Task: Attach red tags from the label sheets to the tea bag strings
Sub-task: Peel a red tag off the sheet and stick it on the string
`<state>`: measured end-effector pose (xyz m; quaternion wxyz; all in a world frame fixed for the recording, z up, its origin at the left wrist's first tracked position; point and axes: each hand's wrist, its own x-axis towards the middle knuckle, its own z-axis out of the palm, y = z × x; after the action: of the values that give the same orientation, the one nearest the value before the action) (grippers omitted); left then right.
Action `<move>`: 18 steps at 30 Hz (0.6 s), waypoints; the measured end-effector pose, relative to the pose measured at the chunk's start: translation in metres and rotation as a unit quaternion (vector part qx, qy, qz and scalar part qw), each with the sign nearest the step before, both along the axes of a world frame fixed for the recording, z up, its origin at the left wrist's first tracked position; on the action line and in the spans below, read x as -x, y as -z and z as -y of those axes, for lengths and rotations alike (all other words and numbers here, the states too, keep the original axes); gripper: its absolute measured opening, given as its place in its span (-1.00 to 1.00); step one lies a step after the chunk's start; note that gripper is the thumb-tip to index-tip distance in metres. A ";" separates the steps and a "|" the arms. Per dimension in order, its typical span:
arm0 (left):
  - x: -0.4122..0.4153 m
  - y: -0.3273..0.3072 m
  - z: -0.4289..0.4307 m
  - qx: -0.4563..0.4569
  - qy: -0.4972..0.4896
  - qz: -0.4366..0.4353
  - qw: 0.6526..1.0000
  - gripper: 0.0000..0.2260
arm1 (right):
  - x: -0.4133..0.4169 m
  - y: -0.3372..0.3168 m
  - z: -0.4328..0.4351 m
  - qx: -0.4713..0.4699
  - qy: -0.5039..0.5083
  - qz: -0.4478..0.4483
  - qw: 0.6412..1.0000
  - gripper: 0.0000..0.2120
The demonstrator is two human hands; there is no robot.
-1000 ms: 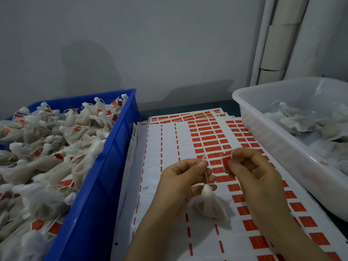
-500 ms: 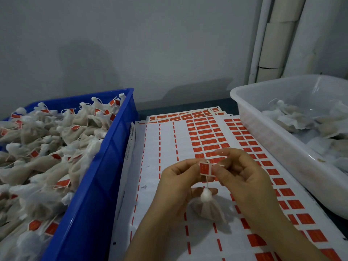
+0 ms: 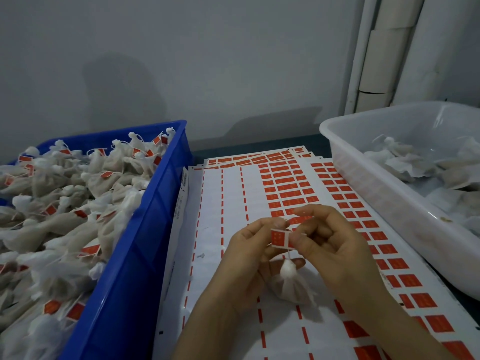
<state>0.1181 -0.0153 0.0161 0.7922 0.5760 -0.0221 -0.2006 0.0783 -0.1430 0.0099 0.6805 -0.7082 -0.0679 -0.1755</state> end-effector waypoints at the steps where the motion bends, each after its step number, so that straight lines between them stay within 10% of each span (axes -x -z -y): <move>1: 0.000 0.000 0.000 0.001 0.003 0.005 1.000 -0.66 | 0.000 0.001 0.000 0.006 0.000 -0.001 1.000 -0.66; 18: 0.002 0.000 -0.001 0.001 0.059 0.053 0.997 -0.81 | -0.004 0.002 0.003 0.004 0.032 -0.009 0.999 -0.64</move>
<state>0.1160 -0.0147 0.0163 0.7771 0.5827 -0.0986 -0.2163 0.0823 -0.1461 0.0076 0.6723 -0.7142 -0.0393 -0.1907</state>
